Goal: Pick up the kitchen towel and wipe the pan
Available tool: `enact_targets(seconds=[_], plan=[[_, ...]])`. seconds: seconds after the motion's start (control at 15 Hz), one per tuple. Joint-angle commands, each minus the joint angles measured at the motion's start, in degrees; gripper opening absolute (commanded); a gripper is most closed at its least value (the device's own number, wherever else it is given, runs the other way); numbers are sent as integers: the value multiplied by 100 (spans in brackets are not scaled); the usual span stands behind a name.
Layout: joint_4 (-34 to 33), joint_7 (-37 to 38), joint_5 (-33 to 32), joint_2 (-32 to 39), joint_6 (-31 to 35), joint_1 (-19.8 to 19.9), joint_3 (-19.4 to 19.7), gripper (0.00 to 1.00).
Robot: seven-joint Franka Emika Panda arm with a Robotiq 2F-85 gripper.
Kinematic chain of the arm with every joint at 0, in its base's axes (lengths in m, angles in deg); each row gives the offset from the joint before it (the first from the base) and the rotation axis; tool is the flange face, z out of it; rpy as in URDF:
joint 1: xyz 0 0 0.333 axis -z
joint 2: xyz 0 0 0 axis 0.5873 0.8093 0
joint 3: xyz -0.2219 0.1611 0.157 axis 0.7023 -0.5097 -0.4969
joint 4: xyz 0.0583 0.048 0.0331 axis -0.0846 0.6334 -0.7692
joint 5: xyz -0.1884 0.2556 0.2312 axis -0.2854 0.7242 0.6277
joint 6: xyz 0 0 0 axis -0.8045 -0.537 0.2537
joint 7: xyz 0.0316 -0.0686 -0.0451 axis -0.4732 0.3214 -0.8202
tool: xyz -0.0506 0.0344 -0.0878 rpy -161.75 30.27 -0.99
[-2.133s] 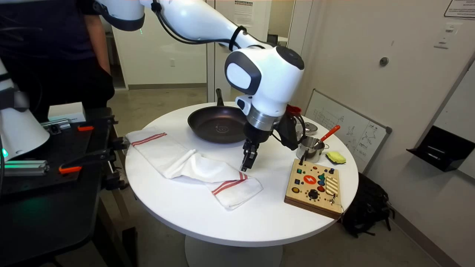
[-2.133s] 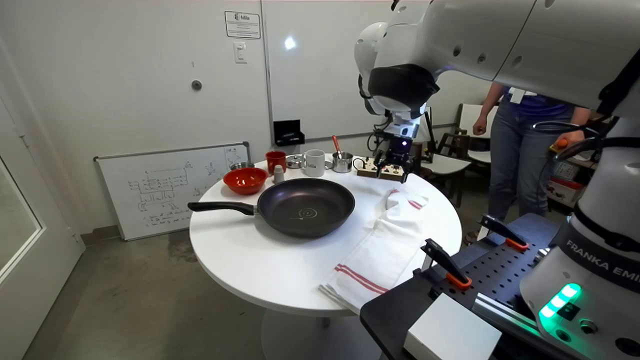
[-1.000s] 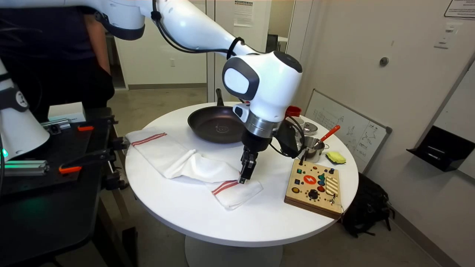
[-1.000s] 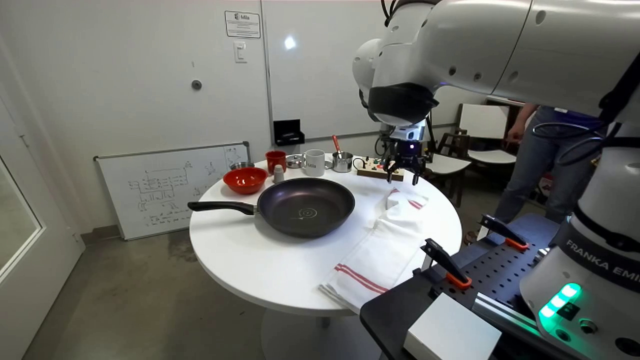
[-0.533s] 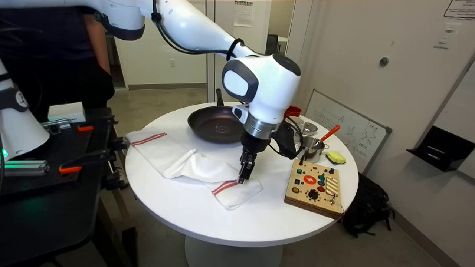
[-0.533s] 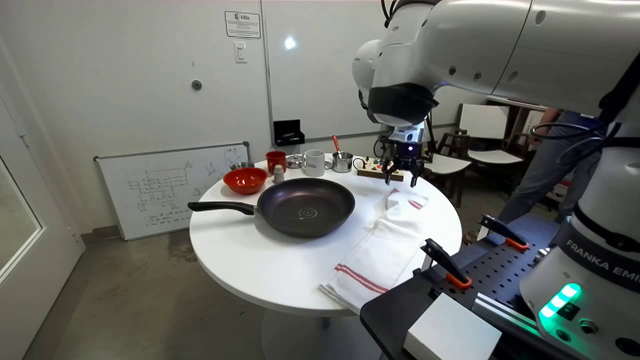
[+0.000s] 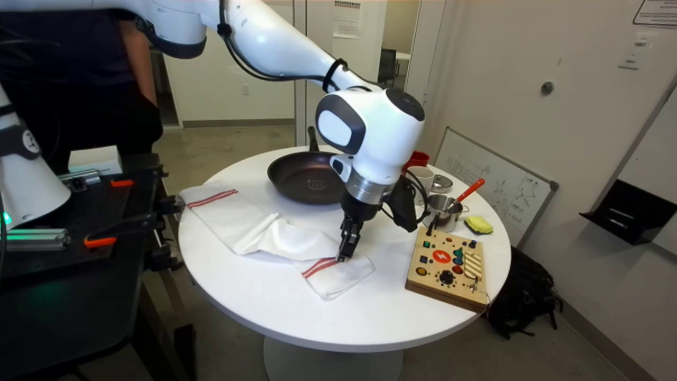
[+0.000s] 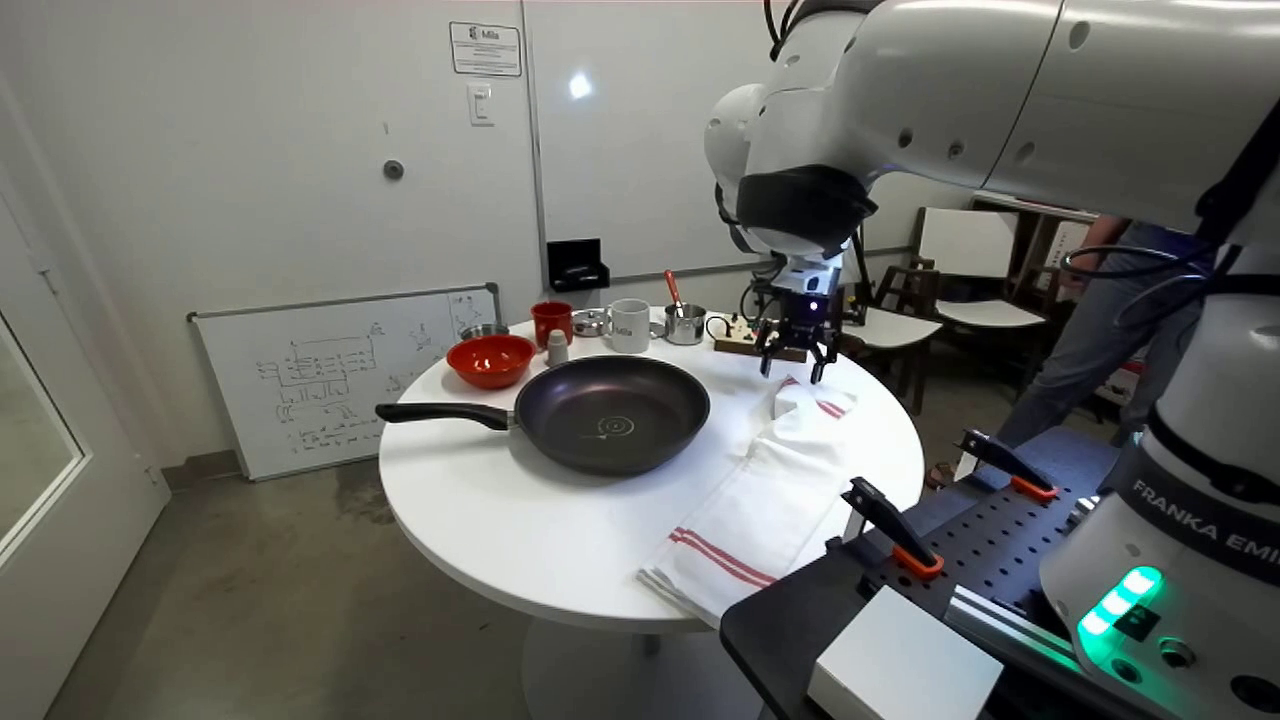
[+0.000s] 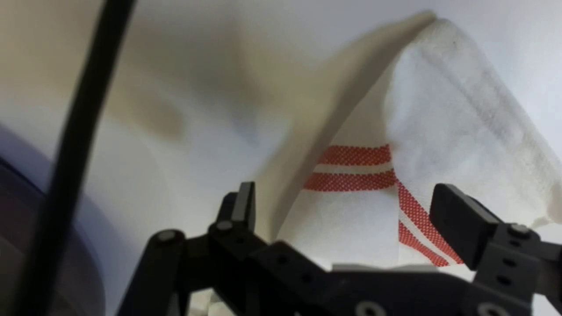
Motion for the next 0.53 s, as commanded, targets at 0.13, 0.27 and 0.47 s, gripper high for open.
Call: enact_targets(seconds=[0.13, 0.27, 0.47], plan=[[-117, 0, 52, 0, 4, 88, -74, 71], [-93, 0, 37, 0, 2, 98, -85, 61], [-90, 0, 36, 0, 14, 117, -92, 38]])
